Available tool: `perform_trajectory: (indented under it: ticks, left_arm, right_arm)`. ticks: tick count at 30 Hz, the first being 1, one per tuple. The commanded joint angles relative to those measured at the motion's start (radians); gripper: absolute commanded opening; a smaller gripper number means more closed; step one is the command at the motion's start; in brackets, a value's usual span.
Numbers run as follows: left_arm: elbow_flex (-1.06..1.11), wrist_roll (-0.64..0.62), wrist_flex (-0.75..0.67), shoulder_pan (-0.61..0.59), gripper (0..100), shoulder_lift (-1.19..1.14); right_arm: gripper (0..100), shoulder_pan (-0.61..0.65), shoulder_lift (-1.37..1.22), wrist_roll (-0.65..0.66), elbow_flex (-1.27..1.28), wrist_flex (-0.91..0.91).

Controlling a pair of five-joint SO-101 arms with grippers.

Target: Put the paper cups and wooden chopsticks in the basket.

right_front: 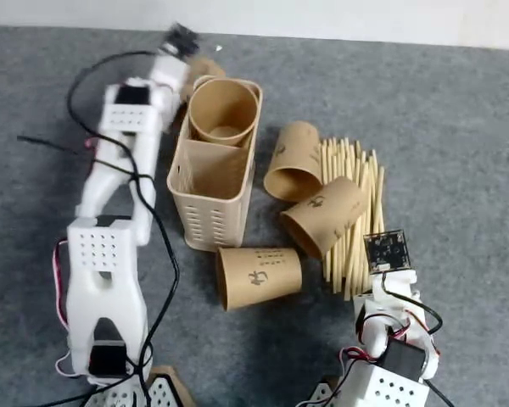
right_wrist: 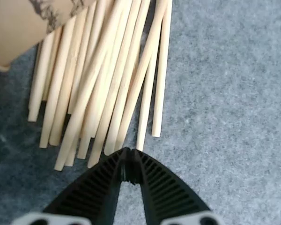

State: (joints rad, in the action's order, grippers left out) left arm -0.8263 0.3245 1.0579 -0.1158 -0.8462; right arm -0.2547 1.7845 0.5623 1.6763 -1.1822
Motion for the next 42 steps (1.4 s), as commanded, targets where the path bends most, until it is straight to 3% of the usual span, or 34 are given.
perform_trajectory:
  ticks: [1,6,11,19,26,30,42]
  left_arm:
    - [-0.246,-0.029,0.147,-0.081,0,0.013]
    - [-0.579,-0.029,0.388,-0.134,0,0.013]
    - [-0.855,0.005,0.692,-0.111,0,0.038]
    - [-0.426,0.02,0.717,-0.076,0,0.591]
    - [0.2,0.11,0.717,0.127,0,1.132]
    - [0.329,0.132,0.717,0.196,0,1.159]
    - [0.254,0.123,0.717,0.196,1,0.949]
  right_arm:
    - [0.6,0.004,0.005,0.009,0.104,0.002]
    - [0.6,0.004,0.005,0.009,0.104,0.002]
    - [0.6,0.004,0.005,0.009,0.104,0.002]
    - [0.6,0.004,0.005,0.009,0.104,0.002]
    - [0.6,0.004,0.005,0.009,0.104,0.002]
    - [0.6,0.004,0.005,0.009,0.104,0.002]
    - [0.6,0.004,0.005,0.009,0.104,0.002]
